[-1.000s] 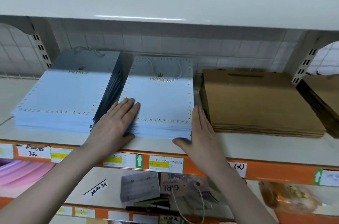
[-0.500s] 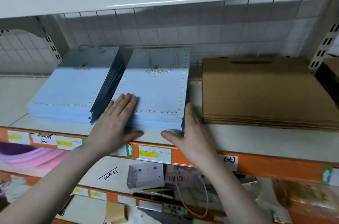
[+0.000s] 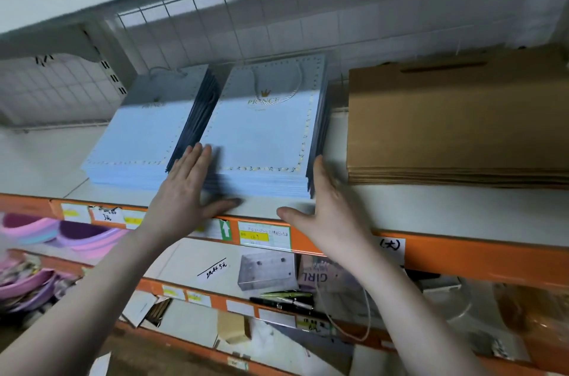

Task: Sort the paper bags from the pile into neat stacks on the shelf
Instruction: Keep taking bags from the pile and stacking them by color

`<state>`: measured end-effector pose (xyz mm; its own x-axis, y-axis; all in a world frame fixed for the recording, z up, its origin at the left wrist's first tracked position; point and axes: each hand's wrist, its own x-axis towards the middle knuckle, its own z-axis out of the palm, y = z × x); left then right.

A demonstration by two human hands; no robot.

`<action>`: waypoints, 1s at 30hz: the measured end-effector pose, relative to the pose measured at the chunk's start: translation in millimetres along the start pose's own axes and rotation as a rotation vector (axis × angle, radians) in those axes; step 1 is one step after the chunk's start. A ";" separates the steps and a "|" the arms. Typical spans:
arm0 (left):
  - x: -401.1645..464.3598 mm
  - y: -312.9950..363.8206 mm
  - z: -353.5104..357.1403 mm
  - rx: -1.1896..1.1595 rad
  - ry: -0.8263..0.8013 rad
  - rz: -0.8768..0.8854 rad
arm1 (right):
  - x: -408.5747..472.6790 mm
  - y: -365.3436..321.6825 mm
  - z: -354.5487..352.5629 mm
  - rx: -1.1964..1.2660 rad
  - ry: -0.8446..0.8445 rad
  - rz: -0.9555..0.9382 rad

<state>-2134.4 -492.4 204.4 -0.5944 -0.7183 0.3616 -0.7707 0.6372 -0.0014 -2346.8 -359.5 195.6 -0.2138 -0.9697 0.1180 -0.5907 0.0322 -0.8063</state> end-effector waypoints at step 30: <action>-6.5 -4.7 6.6 -0.372 -0.016 -0.319 | -8.8 -16.4 15.0 0.060 0.041 0.150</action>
<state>-2128.4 -492.6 195.9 -0.3478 -0.8961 0.2756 -0.7823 0.4394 0.4415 -2323.6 -355.1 199.1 -0.3282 -0.9445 0.0164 -0.5025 0.1598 -0.8497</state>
